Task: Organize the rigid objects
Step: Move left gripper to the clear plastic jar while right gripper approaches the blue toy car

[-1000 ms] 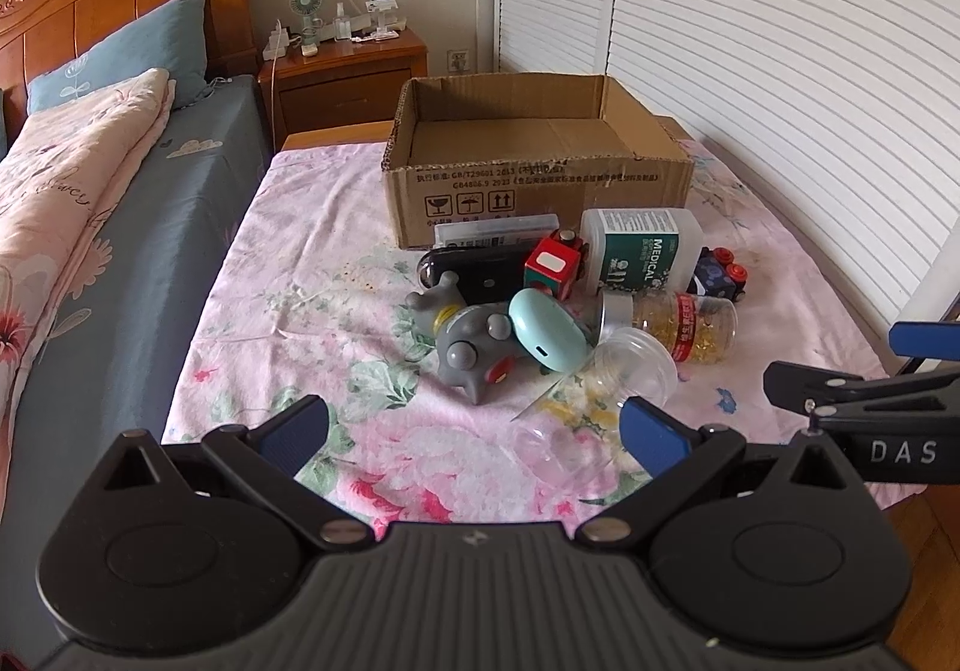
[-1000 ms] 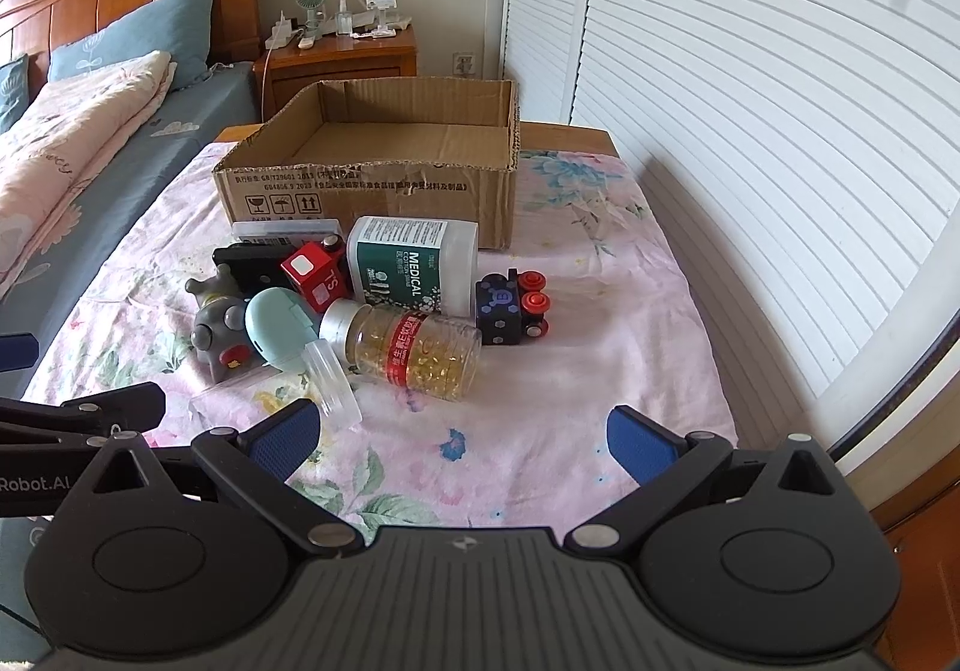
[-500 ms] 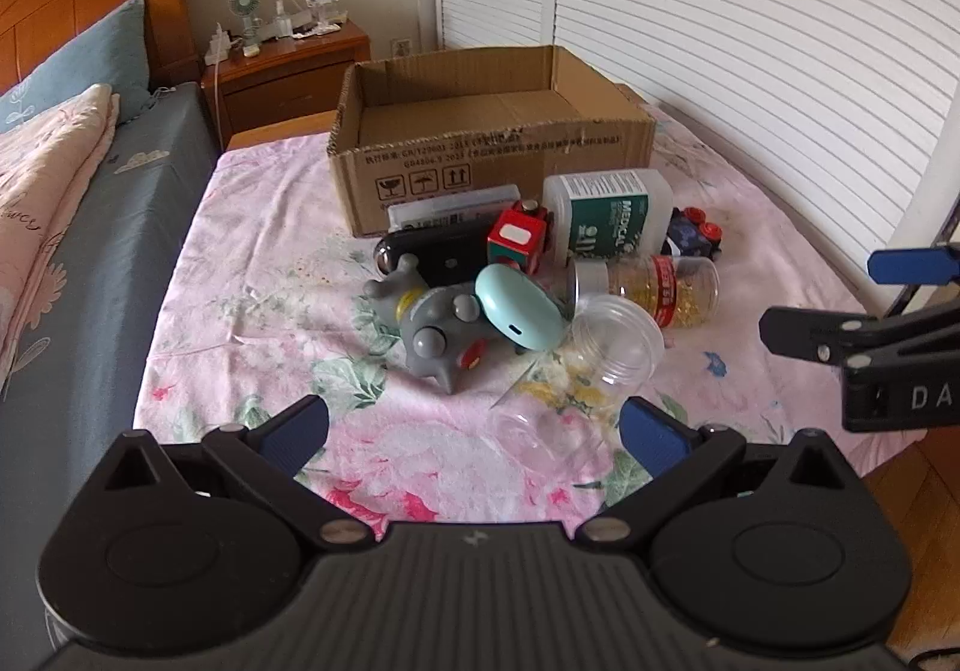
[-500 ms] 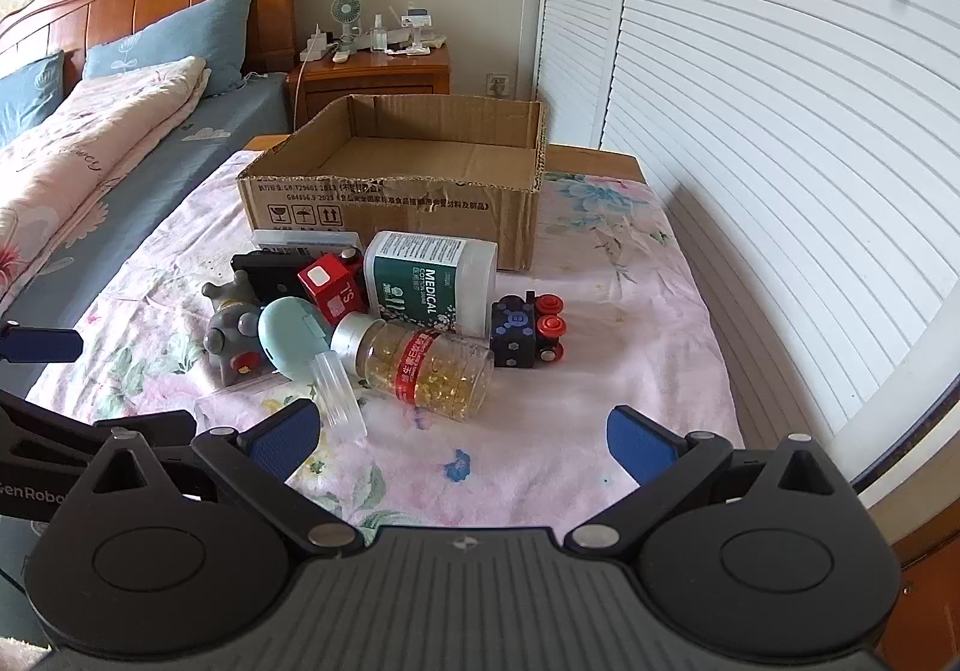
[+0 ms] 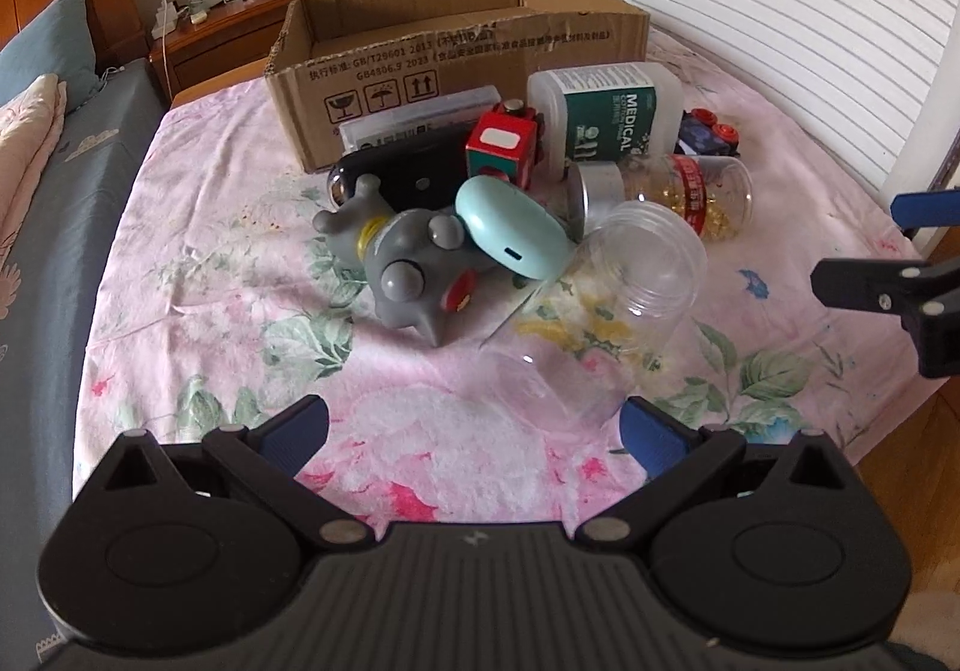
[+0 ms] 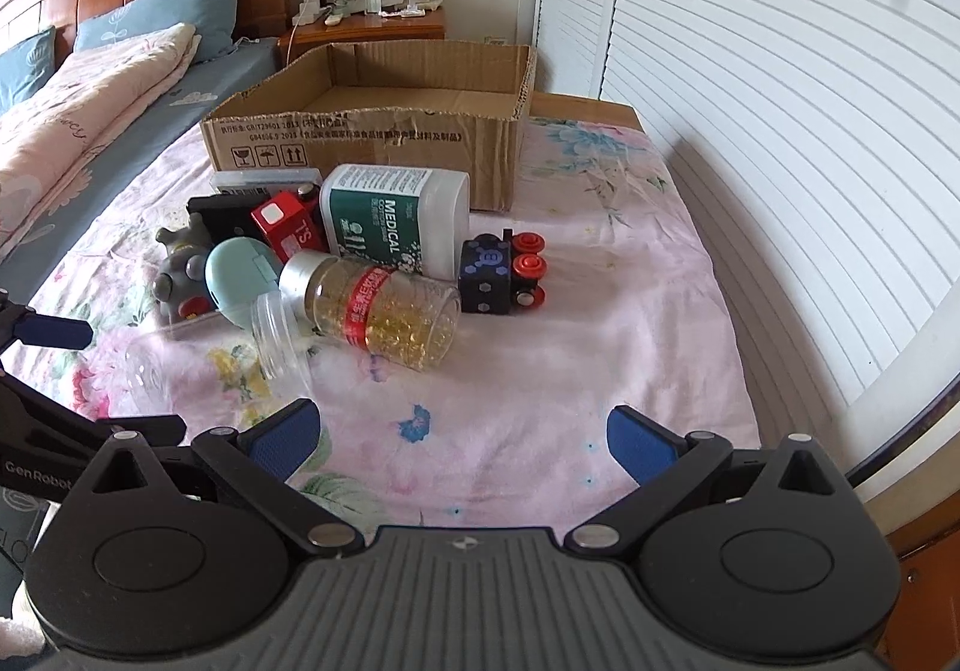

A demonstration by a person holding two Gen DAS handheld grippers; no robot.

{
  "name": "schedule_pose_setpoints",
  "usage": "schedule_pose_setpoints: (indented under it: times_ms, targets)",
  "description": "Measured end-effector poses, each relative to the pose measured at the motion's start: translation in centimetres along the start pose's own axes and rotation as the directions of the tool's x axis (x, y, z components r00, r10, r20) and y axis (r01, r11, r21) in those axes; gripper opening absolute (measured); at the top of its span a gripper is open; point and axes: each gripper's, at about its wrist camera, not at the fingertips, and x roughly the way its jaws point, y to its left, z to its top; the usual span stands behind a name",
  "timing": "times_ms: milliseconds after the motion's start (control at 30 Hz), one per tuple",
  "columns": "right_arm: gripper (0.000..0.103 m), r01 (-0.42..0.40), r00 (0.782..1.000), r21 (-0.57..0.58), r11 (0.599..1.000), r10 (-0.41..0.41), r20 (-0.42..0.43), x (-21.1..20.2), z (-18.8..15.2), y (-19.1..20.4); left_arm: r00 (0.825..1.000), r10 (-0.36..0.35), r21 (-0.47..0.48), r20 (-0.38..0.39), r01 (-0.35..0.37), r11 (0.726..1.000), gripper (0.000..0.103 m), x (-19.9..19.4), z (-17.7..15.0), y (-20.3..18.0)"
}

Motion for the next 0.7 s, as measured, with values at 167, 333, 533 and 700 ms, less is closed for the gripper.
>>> schedule_pose_setpoints:
  times_ms: [167,333,533,700]
  targets:
    - [0.103,-0.015,0.999,0.000,1.000,0.015,-0.031,1.3,-0.6,-0.5,0.999,0.041,-0.041,0.010,-0.041,0.998,0.102,0.1,0.4,1.7]
    - [0.103,-0.025,0.997,-0.039,0.999,0.023,-0.067,2.7,-1.4,-0.1,1.000,0.022,-0.083,0.012,-0.021,0.996,0.102,0.0,0.4,2.1]
    - [0.103,-0.043,0.995,-0.085,0.995,0.035,-0.088,3.9,-2.3,0.0,0.996,-0.087,-0.064,0.033,0.089,0.994,0.102,-0.8,0.1,0.2]
    - [0.103,-0.063,0.996,-0.086,0.994,0.057,-0.063,3.9,-2.7,-0.4,0.992,-0.129,-0.071,-0.007,0.128,0.989,0.102,0.3,0.8,-1.4]
